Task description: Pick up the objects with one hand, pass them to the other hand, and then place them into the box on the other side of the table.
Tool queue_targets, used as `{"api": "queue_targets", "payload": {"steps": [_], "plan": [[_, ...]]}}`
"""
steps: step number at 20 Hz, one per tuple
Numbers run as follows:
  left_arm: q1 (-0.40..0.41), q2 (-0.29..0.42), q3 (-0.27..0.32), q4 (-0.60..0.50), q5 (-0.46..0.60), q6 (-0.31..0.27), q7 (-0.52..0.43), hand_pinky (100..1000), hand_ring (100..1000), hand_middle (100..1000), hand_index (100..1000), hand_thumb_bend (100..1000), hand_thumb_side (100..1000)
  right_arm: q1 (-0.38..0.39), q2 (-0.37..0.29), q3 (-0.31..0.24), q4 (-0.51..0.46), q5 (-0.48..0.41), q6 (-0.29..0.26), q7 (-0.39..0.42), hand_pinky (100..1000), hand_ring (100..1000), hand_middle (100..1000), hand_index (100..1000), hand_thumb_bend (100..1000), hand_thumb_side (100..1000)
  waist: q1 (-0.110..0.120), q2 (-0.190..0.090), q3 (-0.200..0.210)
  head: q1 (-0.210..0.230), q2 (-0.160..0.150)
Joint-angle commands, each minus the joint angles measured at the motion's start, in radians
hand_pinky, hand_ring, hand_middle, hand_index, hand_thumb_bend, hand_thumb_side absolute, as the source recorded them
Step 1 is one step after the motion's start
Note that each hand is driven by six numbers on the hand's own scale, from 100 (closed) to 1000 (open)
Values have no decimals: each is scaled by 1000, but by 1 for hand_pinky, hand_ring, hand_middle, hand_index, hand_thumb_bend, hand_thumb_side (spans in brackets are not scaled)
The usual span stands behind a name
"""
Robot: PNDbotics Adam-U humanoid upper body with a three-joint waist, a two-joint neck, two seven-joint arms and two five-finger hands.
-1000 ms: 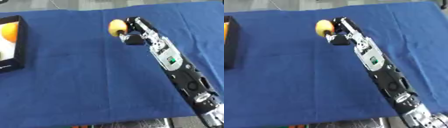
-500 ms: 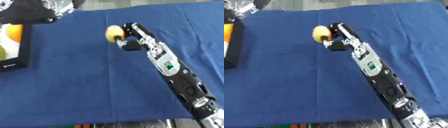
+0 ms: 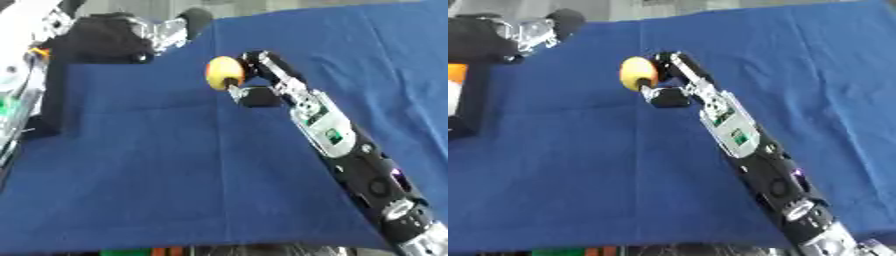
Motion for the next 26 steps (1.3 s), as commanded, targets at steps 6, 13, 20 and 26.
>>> {"api": "queue_targets", "payload": {"steps": [6, 13, 20, 26], "plan": [[-38, -23, -23, 60, -98, -25, -86, 737, 787, 760, 736, 519, 587, -9, 5, 5, -10, 1, -34, -13, 706, 639, 432, 445, 100, 100, 4, -34, 11, -13, -3], [-29, -32, -36, 119, -167, -53, -115, 740, 786, 759, 745, 518, 583, -6, 6, 7, -17, 8, -64, -20, 706, 635, 432, 445, 100, 100, 7, -35, 13, -17, -3], [-49, -38, -53, 181, -205, -75, -199, 750, 791, 763, 760, 525, 575, 4, 7, 5, -9, 16, -87, -33, 706, 637, 432, 444, 100, 100, 14, -39, 20, -20, -3], [-84, -47, -74, 234, -208, -84, -244, 752, 791, 764, 763, 541, 572, 20, -18, 9, -29, 2, -105, -35, 704, 635, 429, 442, 100, 100, 17, -41, 26, -24, -3]]}}
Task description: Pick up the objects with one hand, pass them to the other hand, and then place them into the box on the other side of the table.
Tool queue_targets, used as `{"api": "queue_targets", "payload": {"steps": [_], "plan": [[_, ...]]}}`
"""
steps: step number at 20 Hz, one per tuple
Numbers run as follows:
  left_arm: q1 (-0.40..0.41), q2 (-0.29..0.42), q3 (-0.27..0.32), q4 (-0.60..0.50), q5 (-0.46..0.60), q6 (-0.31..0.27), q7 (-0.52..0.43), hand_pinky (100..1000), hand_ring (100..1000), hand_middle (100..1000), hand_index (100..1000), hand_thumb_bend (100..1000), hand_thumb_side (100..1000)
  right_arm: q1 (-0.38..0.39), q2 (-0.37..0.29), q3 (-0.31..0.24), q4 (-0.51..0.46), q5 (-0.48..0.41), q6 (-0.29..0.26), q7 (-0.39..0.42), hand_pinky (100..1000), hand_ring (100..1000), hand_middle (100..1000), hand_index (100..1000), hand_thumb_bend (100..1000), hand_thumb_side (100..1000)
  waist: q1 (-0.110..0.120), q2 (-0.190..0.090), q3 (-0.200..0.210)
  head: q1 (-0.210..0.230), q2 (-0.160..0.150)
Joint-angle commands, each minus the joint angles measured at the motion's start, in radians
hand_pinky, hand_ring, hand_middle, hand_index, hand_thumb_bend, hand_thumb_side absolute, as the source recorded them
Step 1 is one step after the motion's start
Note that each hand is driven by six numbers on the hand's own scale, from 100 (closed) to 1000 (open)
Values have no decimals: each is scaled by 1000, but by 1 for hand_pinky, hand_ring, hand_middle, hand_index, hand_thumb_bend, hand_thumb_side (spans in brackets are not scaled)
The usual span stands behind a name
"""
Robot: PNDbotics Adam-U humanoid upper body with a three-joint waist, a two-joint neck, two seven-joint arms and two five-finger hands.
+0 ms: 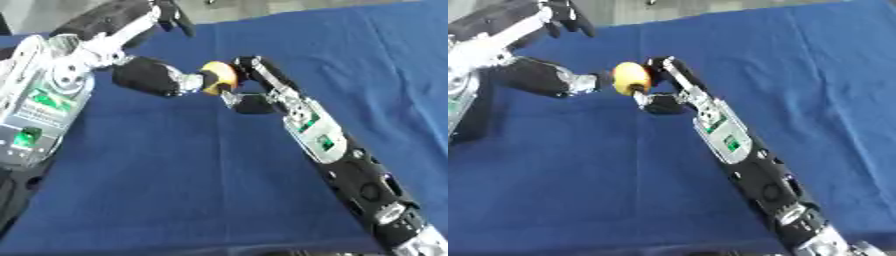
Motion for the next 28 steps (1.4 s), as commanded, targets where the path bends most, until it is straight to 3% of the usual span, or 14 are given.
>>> {"api": "queue_targets", "payload": {"steps": [1, 14, 28], "plan": [[-36, 5, -12, 19, -8, -8, -19, 752, 791, 764, 763, 543, 574, -11, -20, 0, -29, -9, -8, -2, 703, 634, 429, 442, 100, 100, 0, -27, 3, -6, -3], [-85, -26, -41, 184, -47, -13, -52, 766, 789, 775, 793, 580, 549, 2, -14, 5, -34, -6, -38, -13, 701, 630, 425, 438, 100, 100, 2, -26, 3, -4, -3], [-98, -68, -55, 279, -23, 10, 39, 771, 794, 784, 816, 575, 415, 3, 1, 20, -23, -27, -70, -4, 698, 628, 423, 436, 100, 100, 2, -25, -8, 14, -3]]}}
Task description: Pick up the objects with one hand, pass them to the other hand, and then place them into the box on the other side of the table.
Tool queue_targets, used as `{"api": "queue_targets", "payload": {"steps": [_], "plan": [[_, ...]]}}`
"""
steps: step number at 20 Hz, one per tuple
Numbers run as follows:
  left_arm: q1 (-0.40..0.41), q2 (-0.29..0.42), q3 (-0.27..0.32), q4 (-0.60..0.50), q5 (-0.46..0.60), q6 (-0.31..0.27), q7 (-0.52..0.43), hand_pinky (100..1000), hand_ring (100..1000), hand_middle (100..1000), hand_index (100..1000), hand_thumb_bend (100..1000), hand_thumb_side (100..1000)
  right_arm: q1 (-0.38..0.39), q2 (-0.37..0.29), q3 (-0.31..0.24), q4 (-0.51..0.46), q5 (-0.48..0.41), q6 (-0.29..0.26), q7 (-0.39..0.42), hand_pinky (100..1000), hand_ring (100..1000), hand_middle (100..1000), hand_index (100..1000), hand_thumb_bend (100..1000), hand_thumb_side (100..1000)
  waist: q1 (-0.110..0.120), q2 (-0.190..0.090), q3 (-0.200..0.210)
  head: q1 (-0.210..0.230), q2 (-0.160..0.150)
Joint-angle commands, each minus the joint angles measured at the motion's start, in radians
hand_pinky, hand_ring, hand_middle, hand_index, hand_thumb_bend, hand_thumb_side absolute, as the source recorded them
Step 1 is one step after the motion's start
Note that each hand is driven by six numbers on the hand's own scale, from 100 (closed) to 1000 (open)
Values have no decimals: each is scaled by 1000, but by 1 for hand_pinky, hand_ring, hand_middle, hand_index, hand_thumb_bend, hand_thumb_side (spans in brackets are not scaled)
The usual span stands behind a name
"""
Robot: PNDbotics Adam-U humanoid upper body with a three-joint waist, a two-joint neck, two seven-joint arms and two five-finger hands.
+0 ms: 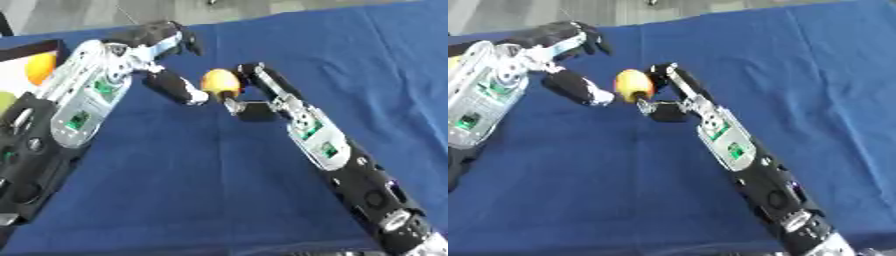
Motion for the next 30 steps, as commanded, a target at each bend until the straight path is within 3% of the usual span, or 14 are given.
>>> {"api": "queue_targets", "payload": {"steps": [1, 12, 22, 30], "plan": [[-28, -2, 1, 16, 16, 7, 26, 771, 794, 785, 814, 574, 406, -18, 2, 4, -16, -11, -14, 6, 698, 628, 423, 436, 100, 100, -3, -24, -2, 3, -3], [-36, -24, -12, 93, 43, -13, 79, 764, 789, 780, 788, 540, 371, -24, 6, 15, -7, -46, -57, 25, 697, 625, 422, 434, 100, 100, -5, -21, -7, -9, -3], [-35, -30, -14, 122, 34, -33, 77, 764, 788, 773, 768, 470, 284, -25, 4, 20, -2, -65, -82, 32, 695, 622, 420, 433, 100, 100, -7, -16, -10, 0, -3], [-35, -38, -12, 159, 24, -48, 66, 763, 787, 767, 755, 409, 266, -23, 4, 22, 1, -87, -109, 50, 694, 618, 420, 432, 100, 100, -7, -16, -13, 8, -3]]}}
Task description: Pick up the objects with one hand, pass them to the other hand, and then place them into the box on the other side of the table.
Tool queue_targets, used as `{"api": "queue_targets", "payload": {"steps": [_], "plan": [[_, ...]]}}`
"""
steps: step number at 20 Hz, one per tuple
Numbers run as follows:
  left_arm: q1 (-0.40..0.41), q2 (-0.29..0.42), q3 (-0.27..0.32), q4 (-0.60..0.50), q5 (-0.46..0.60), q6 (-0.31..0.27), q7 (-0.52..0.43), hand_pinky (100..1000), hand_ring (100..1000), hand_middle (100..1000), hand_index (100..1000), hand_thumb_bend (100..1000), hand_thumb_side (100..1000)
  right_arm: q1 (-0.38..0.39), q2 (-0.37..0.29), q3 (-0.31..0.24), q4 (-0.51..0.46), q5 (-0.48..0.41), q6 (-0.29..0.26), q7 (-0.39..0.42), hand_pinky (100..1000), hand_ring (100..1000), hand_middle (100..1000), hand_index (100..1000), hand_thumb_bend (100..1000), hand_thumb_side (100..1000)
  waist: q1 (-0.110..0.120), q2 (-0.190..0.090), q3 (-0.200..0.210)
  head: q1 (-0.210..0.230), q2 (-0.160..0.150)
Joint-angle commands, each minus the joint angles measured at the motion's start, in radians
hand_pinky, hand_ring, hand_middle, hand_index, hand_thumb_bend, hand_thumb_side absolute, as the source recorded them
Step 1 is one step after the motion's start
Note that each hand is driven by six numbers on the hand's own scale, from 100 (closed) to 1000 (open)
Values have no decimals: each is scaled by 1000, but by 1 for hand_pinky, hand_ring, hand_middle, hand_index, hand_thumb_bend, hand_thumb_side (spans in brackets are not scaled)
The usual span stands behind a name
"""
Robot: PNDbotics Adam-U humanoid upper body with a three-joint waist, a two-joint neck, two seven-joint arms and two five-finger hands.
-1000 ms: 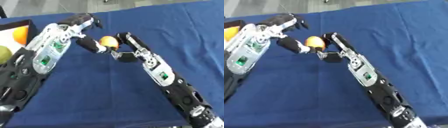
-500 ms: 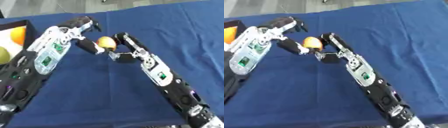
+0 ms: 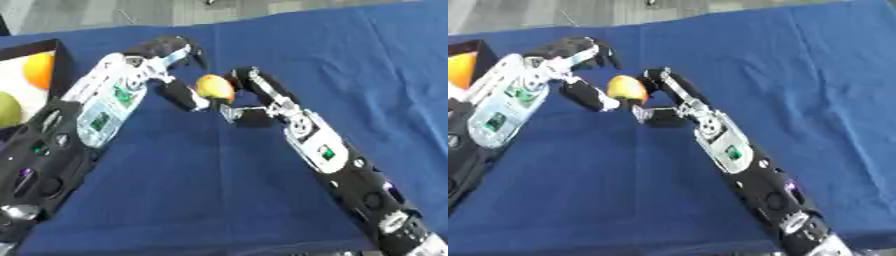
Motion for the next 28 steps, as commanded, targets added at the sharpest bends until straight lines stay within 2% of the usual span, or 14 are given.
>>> {"api": "queue_targets", "payload": {"steps": [1, 7, 8, 15, 16, 21, 28], "plan": [[-20, 5, 6, 11, -10, -8, 4, 763, 787, 767, 751, 397, 271, -20, -2, 1, -18, -19, -17, 8, 693, 618, 419, 432, 100, 100, -2, -17, -1, 3, -3], [-16, 0, 7, 23, 6, -15, 17, 761, 783, 761, 725, 333, 288, -19, -1, 3, -14, -26, -27, 19, 693, 617, 419, 431, 100, 100, -2, -16, -2, 4, -3], [-15, -1, 7, 23, 17, -19, 18, 758, 780, 755, 703, 274, 307, -19, -1, 4, -13, -26, -27, 20, 693, 617, 419, 431, 100, 100, -3, -17, -2, 3, -3], [-12, 3, 0, -13, 148, -71, 35, 727, 746, 716, 635, 146, 333, -16, -1, 3, -10, -19, -20, 25, 693, 617, 418, 431, 100, 100, -4, -16, -1, 0, -3], [-12, 4, -1, -19, 165, -78, 41, 718, 731, 693, 591, 131, 325, -16, -1, 3, -9, -18, -19, 26, 693, 617, 418, 431, 100, 100, -4, -16, -1, 0, -3], [-9, 8, -6, -36, 222, -98, 67, 694, 692, 642, 504, 107, 315, -15, -1, 3, -6, -15, -14, 27, 692, 617, 418, 431, 100, 100, -5, -16, 0, -2, -3], [-8, 10, -10, -40, 224, -106, 87, 671, 641, 571, 412, 129, 266, -15, -3, 4, -1, -14, -6, 23, 693, 621, 433, 451, 100, 100, -5, -15, -1, -3, -3]]}}
